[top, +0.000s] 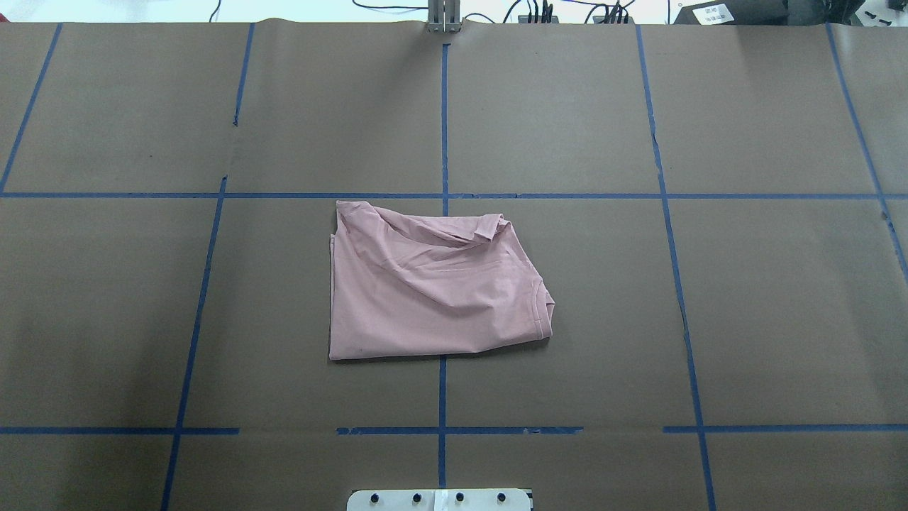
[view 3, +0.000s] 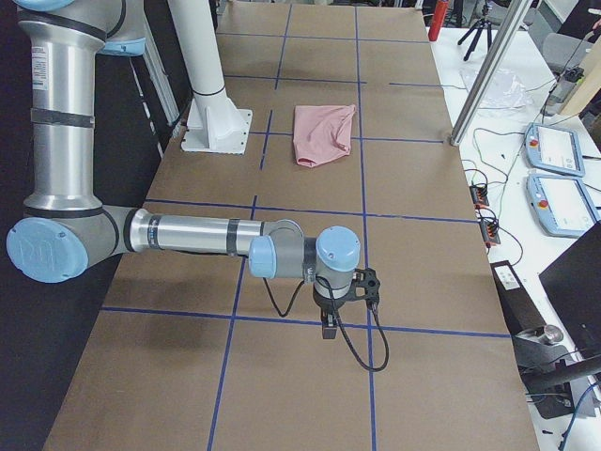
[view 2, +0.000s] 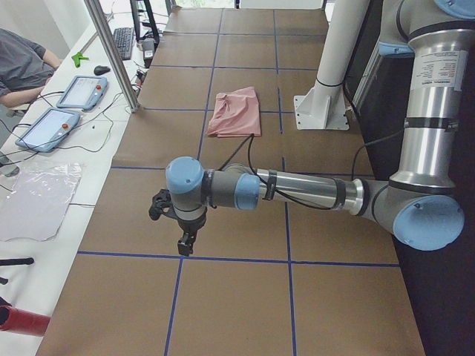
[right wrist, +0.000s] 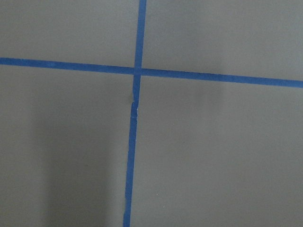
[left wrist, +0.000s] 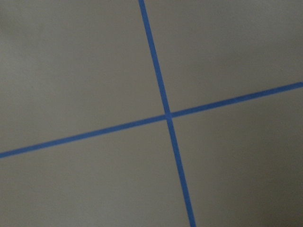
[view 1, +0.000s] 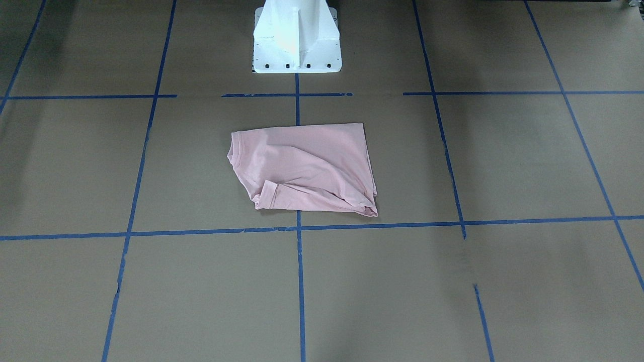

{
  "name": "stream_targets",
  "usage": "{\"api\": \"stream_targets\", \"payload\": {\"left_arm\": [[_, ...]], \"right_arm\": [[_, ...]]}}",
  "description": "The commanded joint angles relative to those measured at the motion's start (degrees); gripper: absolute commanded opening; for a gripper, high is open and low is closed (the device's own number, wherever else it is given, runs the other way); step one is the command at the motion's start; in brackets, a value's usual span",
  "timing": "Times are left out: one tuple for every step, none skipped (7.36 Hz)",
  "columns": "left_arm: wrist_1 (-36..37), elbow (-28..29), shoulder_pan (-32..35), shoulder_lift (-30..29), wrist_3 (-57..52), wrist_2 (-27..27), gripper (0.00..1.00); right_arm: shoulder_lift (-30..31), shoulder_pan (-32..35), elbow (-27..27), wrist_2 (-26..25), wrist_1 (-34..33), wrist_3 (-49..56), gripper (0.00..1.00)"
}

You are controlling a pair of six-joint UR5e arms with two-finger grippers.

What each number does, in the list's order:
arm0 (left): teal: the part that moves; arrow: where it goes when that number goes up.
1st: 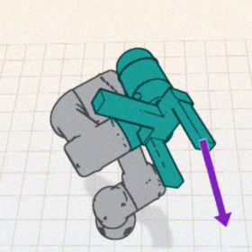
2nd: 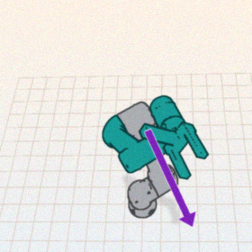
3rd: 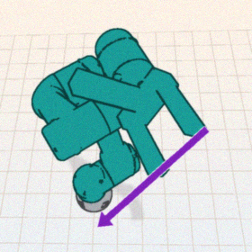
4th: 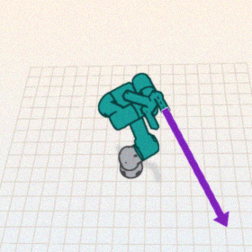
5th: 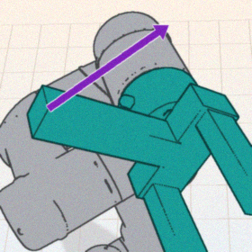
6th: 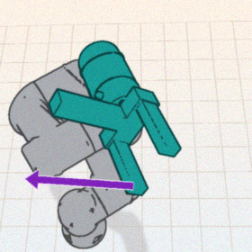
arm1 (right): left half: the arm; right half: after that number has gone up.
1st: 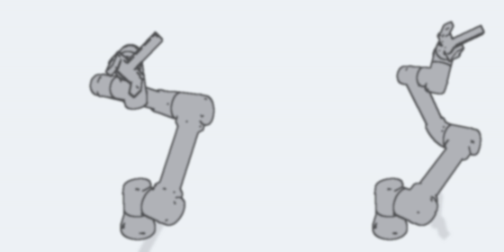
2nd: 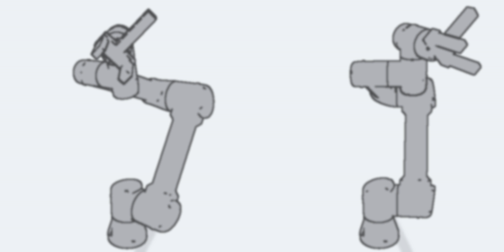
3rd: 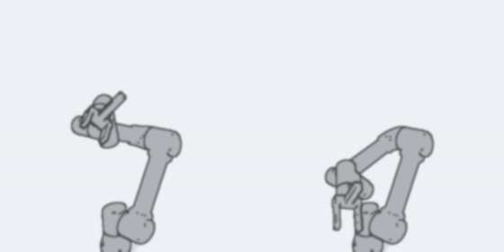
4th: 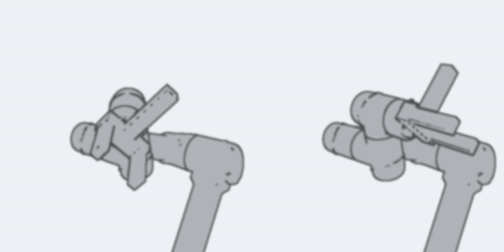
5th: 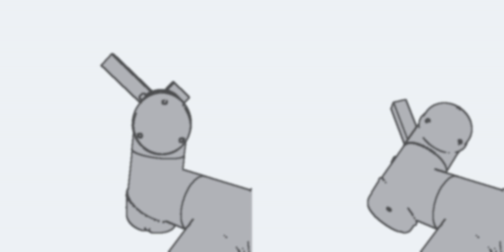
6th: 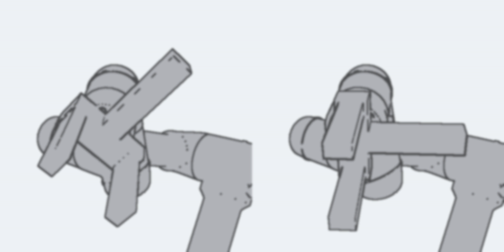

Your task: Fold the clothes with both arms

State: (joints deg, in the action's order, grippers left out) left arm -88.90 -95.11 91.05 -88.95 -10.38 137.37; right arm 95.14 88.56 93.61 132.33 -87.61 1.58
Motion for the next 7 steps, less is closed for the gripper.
{"api": "stream_targets", "payload": {"left_arm": [[-0.1, -0.9, 0.2, 2.8, 0.1, 1.6, 1.00], [-0.1, -0.9, 0.2, 3.2, 0.1, 1.5, 1.00], [0.0, -0.9, 0.0, 2.4, 0.1, -3.1, 1.00], [-0.2, -0.9, 0.0, 0.7, 0.3, -10.5, 1.00], [-0.4, -0.3, -0.1, 0.0, 1.1, -11.2, 1.00], [-1.4, 0.0, -0.1, 0.4, 1.2, -11.2, 1.00], [-2.1, 0.5, -0.2, 0.5, 1.3, -11.4, 1.00]], "right_arm": [[0.4, 0.9, 0.4, 0.1, 0.0, 0.1, 1.00], [1.6, 1.1, 0.6, -0.2, 0.4, 0.3, 1.00], [2.2, 1.2, 1.0, -0.3, 0.8, 0.4, 1.00], [2.7, 2.4, 2.4, -0.3, 0.7, 1.0, 1.00], [2.8, 2.7, 3.2, -0.3, 0.2, 1.0, 1.00], [2.7, 2.8, 3.4, -0.2, 0.2, 0.7, 1.00], [2.7, 2.7, 3.5, -0.3, 0.2, 0.4, 1.00]]}}
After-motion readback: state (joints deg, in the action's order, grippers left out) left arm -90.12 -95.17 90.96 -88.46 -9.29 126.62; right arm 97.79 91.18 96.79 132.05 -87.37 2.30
